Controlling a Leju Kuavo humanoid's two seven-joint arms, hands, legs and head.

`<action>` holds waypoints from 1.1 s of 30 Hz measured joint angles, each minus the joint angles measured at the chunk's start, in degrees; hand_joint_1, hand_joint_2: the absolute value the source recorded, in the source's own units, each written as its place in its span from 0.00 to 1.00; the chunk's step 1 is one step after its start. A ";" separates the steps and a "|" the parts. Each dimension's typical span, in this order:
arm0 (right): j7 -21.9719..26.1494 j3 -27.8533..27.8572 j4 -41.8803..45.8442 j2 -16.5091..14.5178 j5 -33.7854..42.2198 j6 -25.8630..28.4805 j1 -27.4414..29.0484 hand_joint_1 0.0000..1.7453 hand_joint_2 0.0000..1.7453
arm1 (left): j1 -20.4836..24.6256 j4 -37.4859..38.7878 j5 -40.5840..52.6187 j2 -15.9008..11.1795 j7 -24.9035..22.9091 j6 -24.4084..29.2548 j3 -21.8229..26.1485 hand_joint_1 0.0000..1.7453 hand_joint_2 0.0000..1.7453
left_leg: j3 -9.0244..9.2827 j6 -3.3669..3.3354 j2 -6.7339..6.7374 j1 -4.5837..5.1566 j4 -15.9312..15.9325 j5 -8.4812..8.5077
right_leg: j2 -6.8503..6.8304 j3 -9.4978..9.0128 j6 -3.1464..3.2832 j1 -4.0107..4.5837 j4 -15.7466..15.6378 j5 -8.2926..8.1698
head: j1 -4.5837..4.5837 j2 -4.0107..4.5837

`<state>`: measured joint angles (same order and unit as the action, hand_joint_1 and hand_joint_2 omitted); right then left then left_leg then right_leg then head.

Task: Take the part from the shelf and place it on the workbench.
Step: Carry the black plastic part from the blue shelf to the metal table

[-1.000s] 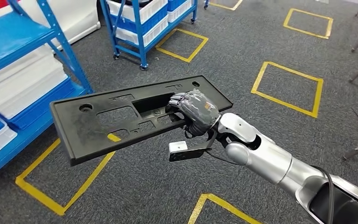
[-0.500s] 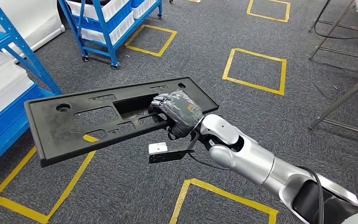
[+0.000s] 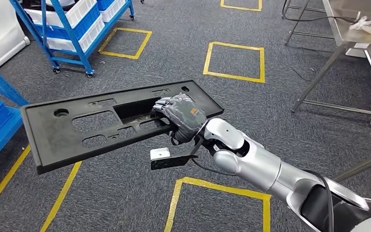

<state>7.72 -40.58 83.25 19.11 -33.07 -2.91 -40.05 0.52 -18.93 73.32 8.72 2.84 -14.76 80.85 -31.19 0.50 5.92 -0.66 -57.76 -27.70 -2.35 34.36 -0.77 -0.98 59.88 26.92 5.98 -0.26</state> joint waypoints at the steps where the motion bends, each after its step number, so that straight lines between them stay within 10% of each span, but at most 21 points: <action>1: 0.00 0.02 0.01 0.00 0.00 0.00 -0.06 1.00 1.00 | 0.07 0.00 0.03 0.01 0.03 0.02 0.00 0.00 1.00 | -0.03 0.35 0.03 -0.20 -0.22 -0.26 | 0.50 0.06 0.42 0.04 -0.11 -0.17 | 0.00 0.00; 6: 0.01 0.00 0.01 -0.23 0.00 0.00 -0.58 1.00 1.00 | -0.04 0.02 0.05 0.04 0.07 0.11 0.00 0.00 1.00 | -6.23 0.54 -5.19 -0.54 -13.95 -7.90 | 3.02 0.46 2.37 0.50 -0.47 -0.93 | -0.02 0.00; 8: 0.02 -0.12 -0.02 -0.29 0.00 0.00 -0.44 1.00 1.00 | -0.13 0.02 0.07 0.03 0.09 0.22 0.00 0.00 1.00 | -7.88 0.19 -5.62 -0.41 -17.14 -7.98 | 4.26 0.60 2.53 0.93 -0.35 -1.02 | -0.01 0.00; 11: 0.02 -0.15 -0.06 -0.29 -0.01 0.01 -0.38 1.00 1.00 | -0.20 0.02 0.27 -0.01 0.28 0.33 0.00 0.00 1.00 | -3.95 -0.82 -7.72 -0.25 -8.22 -2.28 | 6.23 0.73 2.52 1.25 0.12 -1.03 | 0.00 0.00; 14: -0.16 0.01 -0.03 0.05 -0.89 0.48 -0.14 1.00 1.00 | -0.20 0.01 0.81 -0.09 0.64 0.45 -0.01 0.00 1.00 | -1.27 -1.26 -10.41 -0.12 -1.83 -0.57 | 7.95 1.58 1.82 1.11 0.51 -1.31 | 0.01 -0.01; 18: -0.08 1.71 0.96 3.73 -2.94 2.56 1.32 1.00 1.00 | -0.15 0.00 2.03 0.30 1.11 1.21 -0.02 0.00 1.00 | -0.72 -2.21 -8.28 -0.28 -0.20 0.49 | 6.95 2.64 0.41 1.05 1.64 -0.62 | 0.07 -0.01; 23: 0.40 5.06 2.13 9.12 -5.07 3.42 3.49 1.00 1.00 | -0.49 -0.02 1.98 0.47 2.20 1.75 0.00 0.00 1.00 | -0.86 -2.64 -4.86 -0.18 0.25 0.76 | 2.95 8.68 -1.19 0.31 14.54 5.30 | 0.14 0.00; 28: 0.45 7.46 2.64 11.65 -6.95 3.26 3.95 1.00 1.00 | -0.12 -0.02 1.68 0.49 2.44 1.71 0.00 0.00 1.00 | -0.78 -1.69 -1.80 0.06 -0.37 -0.01 | -0.64 1.06 -1.11 0.10 0.57 -0.66 | 0.12 -0.01; 33: 0.33 9.07 3.14 13.05 -7.63 3.13 3.64 1.00 1.00 | 0.35 -0.02 1.04 0.58 1.68 1.32 0.02 0.00 1.00 | -0.74 -0.20 -1.41 -0.01 -1.68 -1.61 | 1.17 0.49 1.01 0.32 -0.87 -1.21 | 0.10 -0.01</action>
<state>8.05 -31.51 86.39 32.16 -40.70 0.22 -36.42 0.86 -18.95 74.36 9.29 4.52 -13.45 80.87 -31.93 0.30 4.52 -0.67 -59.44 -29.31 -1.18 34.85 0.23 -0.66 59.01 25.70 6.08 -0.27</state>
